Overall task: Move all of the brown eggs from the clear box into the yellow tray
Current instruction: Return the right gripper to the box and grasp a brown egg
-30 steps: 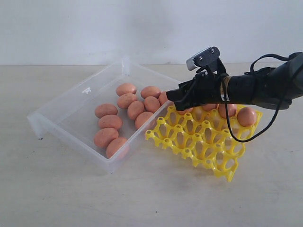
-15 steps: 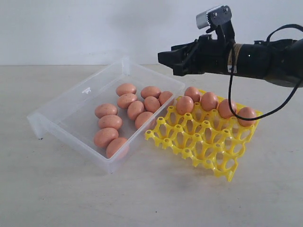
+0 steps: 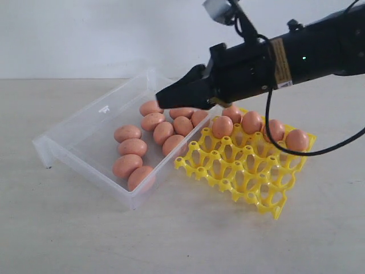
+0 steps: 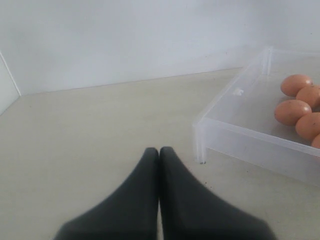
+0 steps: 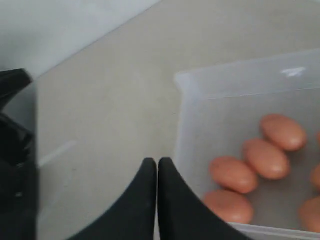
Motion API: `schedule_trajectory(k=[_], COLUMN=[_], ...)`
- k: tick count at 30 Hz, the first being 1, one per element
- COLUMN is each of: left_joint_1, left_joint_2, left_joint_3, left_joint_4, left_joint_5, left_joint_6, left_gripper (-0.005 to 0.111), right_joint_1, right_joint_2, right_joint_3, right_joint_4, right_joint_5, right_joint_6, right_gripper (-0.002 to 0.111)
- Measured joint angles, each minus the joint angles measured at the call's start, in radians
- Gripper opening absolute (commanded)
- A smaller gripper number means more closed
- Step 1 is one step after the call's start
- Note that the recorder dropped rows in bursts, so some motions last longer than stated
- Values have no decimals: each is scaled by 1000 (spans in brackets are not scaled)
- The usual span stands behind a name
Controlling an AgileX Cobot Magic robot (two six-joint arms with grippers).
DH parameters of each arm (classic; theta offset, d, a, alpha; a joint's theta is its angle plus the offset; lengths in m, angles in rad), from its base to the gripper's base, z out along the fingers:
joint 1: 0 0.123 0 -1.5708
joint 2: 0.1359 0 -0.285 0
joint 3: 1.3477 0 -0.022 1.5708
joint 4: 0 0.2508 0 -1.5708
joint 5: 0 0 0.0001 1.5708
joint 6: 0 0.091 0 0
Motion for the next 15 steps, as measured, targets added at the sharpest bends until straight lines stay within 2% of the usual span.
schedule_trajectory(k=[4, 8, 11, 15], left_joint_1=[0, 0, 0, 0], left_joint_2=[0, 0, 0, 0], left_joint_3=[0, 0, 0, 0], left_joint_4=[0, 0, 0, 0], left_joint_5=[0, 0, 0, 0], left_joint_6=[0, 0, 0, 0], left_gripper=[-4, -4, -4, -4], right_joint_1=[124, 270, 401, 603], right_joint_2=[-12, -46, -76, -82], right_joint_3=[1, 1, 2, 2], right_joint_4=[-24, -33, -36, -46], right_joint_5=[4, 171, 442, 1092], right_joint_6=[37, -59, -154, -219], right_gripper=[0, 0, 0, 0])
